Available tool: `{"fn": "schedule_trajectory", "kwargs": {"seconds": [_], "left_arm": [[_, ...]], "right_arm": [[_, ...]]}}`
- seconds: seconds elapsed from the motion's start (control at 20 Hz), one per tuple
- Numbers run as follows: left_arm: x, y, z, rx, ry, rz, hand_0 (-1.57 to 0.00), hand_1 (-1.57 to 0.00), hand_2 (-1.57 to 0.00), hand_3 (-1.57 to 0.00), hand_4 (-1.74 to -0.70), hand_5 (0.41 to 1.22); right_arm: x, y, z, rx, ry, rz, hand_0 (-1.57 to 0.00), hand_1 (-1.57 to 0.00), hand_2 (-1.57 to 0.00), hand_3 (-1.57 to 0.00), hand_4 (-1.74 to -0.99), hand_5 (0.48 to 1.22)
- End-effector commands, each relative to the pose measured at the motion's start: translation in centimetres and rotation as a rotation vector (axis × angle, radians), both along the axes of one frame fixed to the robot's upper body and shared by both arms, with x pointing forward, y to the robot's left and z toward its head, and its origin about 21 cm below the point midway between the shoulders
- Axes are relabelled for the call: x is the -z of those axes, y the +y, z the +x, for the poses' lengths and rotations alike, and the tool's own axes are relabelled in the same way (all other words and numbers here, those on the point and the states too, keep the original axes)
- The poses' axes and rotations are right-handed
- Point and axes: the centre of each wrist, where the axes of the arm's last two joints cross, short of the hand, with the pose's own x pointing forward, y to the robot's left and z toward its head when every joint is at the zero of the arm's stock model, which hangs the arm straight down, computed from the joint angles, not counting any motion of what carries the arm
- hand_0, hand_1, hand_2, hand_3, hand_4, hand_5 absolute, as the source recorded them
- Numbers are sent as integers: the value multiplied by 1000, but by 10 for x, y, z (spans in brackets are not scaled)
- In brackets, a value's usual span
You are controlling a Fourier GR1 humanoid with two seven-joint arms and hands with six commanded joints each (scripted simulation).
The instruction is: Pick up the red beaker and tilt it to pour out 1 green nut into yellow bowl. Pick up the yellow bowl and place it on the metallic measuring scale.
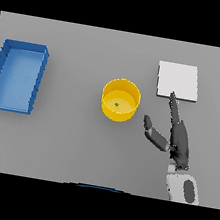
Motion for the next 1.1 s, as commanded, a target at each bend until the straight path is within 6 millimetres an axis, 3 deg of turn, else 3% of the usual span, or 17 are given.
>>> {"fn": "schedule_trajectory", "kwargs": {"seconds": [0.0,0.2,0.3,0.6,0.8,1.05], "left_arm": [[13,8,-4,-30,-10,-62,-1571,-1571,-1571,-1452,-1741,1221],[58,31,-22,-143,-17,-268,-1571,-1571,-1571,-1474,-1741,1221],[67,38,-35,-171,-30,-316,-1571,-1571,-1571,-1479,-1741,1221],[115,32,-76,-241,-37,-430,-1571,-1571,-1571,-1445,-1741,1221],[134,26,-93,-254,-49,-491,-1571,-1571,-1571,-1512,-1741,1221],[148,18,-109,-295,-21,-549,-1571,-1571,-1571,-1552,-1741,1088]], "right_arm": [[1,0,-2,-6,-6,3,1,1,1,1,-1053,651],[-2,0,-1,23,7,-54,1,1,1,1,-1052,648],[-2,-3,-1,14,-6,-59,1,1,1,1,-1046,649],[3,0,-5,-1,7,-53,1,1,1,1,-1020,646],[4,-6,-7,-15,-8,-38,1,1,1,1,-1004,648],[2,-9,-4,-7,-16,-40,1,1,1,1,-1012,648]]}}
